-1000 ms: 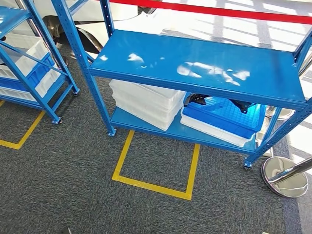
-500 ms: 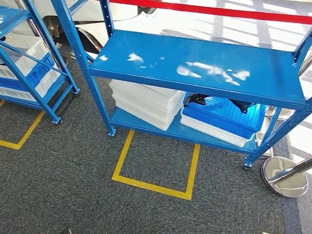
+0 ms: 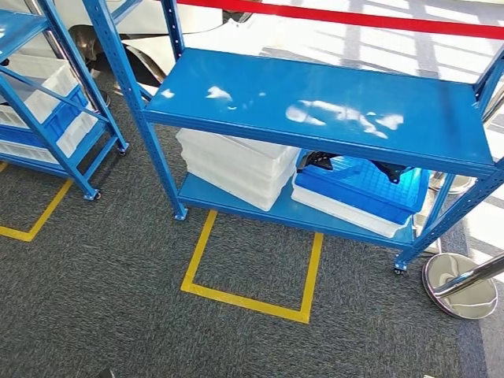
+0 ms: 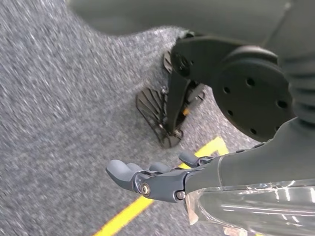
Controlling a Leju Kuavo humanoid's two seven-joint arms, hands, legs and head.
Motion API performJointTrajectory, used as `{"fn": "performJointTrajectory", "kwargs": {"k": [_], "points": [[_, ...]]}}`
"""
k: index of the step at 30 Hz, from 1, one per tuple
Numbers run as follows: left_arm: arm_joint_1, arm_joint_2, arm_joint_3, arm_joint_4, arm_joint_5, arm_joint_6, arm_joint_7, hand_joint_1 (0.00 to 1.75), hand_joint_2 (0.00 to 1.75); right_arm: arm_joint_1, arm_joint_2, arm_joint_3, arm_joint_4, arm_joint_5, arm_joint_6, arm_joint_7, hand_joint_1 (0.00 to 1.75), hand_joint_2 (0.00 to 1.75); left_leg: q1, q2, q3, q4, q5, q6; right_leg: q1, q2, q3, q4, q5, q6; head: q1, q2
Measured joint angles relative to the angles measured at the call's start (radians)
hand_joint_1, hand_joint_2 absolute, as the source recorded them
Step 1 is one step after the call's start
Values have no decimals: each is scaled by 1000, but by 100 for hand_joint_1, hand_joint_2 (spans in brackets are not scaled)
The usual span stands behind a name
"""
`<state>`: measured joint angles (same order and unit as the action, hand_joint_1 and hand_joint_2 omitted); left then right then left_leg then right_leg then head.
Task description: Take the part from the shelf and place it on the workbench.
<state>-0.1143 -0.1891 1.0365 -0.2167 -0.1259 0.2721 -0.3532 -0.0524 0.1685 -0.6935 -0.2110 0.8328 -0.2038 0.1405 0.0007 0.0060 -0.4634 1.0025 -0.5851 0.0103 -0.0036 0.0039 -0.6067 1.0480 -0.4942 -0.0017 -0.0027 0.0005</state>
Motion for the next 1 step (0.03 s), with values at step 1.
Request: {"fn": "performJointTrajectory", "kwargs": {"k": [1], "points": [[0, 0, 0, 0, 0, -6, -4, 0, 175, 0, 0, 1, 0, 2, 1, 0, 0, 175, 0, 0, 0, 0, 0, 0, 0, 0, 0, 0, 0, 0, 0, 0]]}}
